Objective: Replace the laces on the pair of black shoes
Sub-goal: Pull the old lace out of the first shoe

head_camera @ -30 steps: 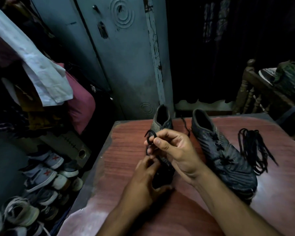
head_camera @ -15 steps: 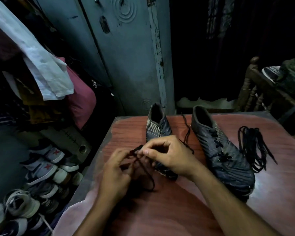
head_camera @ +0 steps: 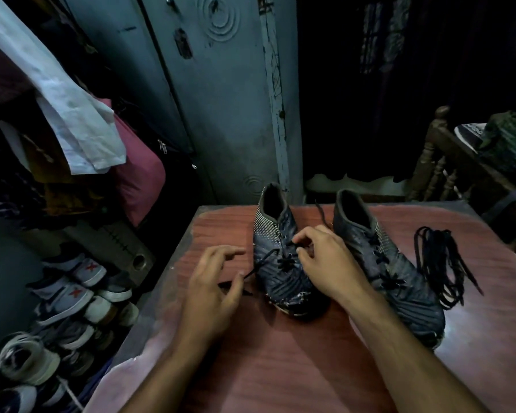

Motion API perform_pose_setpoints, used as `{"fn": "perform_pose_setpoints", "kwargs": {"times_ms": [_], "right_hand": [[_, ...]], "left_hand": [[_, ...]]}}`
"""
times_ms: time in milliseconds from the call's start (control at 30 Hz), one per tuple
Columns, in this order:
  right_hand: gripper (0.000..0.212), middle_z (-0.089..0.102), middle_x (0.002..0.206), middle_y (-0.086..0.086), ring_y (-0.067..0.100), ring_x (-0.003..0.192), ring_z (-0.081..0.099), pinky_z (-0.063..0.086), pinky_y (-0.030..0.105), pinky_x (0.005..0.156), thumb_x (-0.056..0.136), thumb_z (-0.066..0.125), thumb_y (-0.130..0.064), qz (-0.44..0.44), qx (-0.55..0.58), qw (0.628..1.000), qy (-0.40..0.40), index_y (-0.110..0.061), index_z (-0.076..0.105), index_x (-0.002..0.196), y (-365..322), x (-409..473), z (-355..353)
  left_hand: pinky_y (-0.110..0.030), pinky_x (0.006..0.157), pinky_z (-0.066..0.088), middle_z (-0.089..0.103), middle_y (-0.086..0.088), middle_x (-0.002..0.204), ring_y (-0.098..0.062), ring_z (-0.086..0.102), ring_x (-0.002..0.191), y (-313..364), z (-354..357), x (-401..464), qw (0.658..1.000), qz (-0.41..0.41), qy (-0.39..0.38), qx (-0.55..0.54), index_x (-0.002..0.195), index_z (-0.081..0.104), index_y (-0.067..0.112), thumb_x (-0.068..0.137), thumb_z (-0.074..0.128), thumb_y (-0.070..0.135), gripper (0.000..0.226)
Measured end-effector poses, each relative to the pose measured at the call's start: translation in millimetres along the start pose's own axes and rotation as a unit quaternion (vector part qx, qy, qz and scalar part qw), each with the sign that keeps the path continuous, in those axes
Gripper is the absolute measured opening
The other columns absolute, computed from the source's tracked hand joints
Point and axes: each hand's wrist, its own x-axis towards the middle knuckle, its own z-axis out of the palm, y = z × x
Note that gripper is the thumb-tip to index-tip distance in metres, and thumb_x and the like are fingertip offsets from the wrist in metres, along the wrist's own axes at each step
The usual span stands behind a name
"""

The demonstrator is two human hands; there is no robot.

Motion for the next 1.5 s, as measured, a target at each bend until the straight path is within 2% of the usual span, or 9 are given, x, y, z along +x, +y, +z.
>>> {"fn": "perform_pose_setpoints", "kwargs": {"times_ms": [167,300,500,667,900,1000,1133,1300,1500], "right_hand": [[0.019,0.046,0.105,-0.007,0.009,0.089,0.052,0.046,0.028,0.088,0.094,0.067,-0.023,0.011,-0.02,0.999,-0.036,-0.024,0.065,0.114,1,-2,0],[0.023,0.042,0.112,-0.006,0.014,0.094,0.057,0.05,0.035,0.09,0.094,0.067,-0.026,0.014,-0.019,0.999,-0.038,-0.026,0.06,0.116,-1,-4,1],[0.031,0.056,0.118,-0.003,0.019,0.106,0.059,0.047,0.033,0.091,0.094,0.066,-0.028,0.009,-0.041,0.998,-0.046,-0.027,0.056,0.123,1,-5,2],[0.031,0.062,0.099,-0.008,0.02,0.098,0.063,0.044,0.03,0.079,0.089,0.072,-0.036,0.007,-0.051,0.998,-0.036,-0.029,0.057,0.116,1,-5,1],[0.034,0.072,0.096,-0.006,0.024,0.1,0.067,0.053,0.038,0.082,0.092,0.062,-0.051,0.014,-0.083,0.994,-0.067,-0.041,0.049,0.122,-3,-7,0],[0.032,0.072,0.093,-0.006,0.024,0.099,0.067,0.053,0.038,0.083,0.094,0.06,-0.049,0.015,-0.075,0.994,-0.077,-0.04,0.052,0.123,-6,-8,1],[0.022,0.066,0.1,-0.004,0.023,0.104,0.062,0.051,0.038,0.088,0.097,0.058,-0.039,0.018,-0.067,0.997,-0.029,-0.032,0.064,0.116,-5,-5,-5],[0.037,0.049,0.136,0.008,0.032,0.127,0.043,0.039,0.043,0.108,0.102,0.048,-0.033,0.053,-0.182,0.974,-0.121,-0.019,0.051,0.136,-8,-13,-2],[0.012,0.068,0.098,0.0,0.024,0.098,0.066,0.053,0.035,0.084,0.093,0.061,-0.032,0.043,-0.201,0.969,-0.136,-0.021,0.068,0.092,-15,-27,-10]], "left_hand": [[-0.041,0.092,0.049,0.053,0.014,0.116,-0.014,0.056,0.11,-7,6,6,0.982,-0.031,-0.124,0.138,0.119,0.061,0.038,0.085,0.054,0.057,0.04],[-0.039,0.09,0.045,0.049,0.011,0.12,-0.019,0.049,0.113,-19,-12,-9,0.918,-0.104,-0.187,0.334,0.124,0.056,0.042,0.081,0.039,0.076,0.057],[-0.034,0.073,0.05,0.067,0.01,0.09,-0.017,0.066,0.089,-14,-11,-4,0.956,-0.117,-0.142,0.231,0.098,0.07,0.027,0.094,0.067,0.034,0.008],[-0.023,0.044,0.043,0.067,-0.003,0.064,-0.019,0.06,0.042,-1,7,13,0.958,-0.278,-0.064,-0.032,0.104,0.066,0.027,0.093,0.073,0.022,0.014],[-0.029,0.078,0.055,0.067,0.008,0.106,-0.007,0.068,0.08,-10,20,19,0.983,-0.181,0.01,0.027,0.114,0.058,0.034,0.09,0.068,0.017,0.032],[-0.047,0.085,0.057,0.06,0.01,0.11,-0.008,0.064,0.095,-13,23,17,0.984,-0.171,0.055,0.004,0.114,0.059,0.033,0.088,0.06,0.004,0.039],[-0.046,0.099,0.05,0.054,0.009,0.116,-0.014,0.058,0.113,-10,19,11,0.987,-0.13,0.091,-0.011,0.117,0.06,0.029,0.081,0.048,0.002,0.047],[-0.022,0.087,0.046,0.054,0.005,0.102,-0.005,0.057,0.1,2,17,7,0.993,-0.056,0.096,-0.035,0.097,0.06,0.026,0.075,0.045,0.005,0.034],[-0.018,0.079,0.044,0.055,0.014,0.093,-0.007,0.058,0.084,-10,25,9,0.999,-0.027,-0.017,-0.02,0.089,0.071,0.023,0.083,0.06,0.017,0.014]]}}
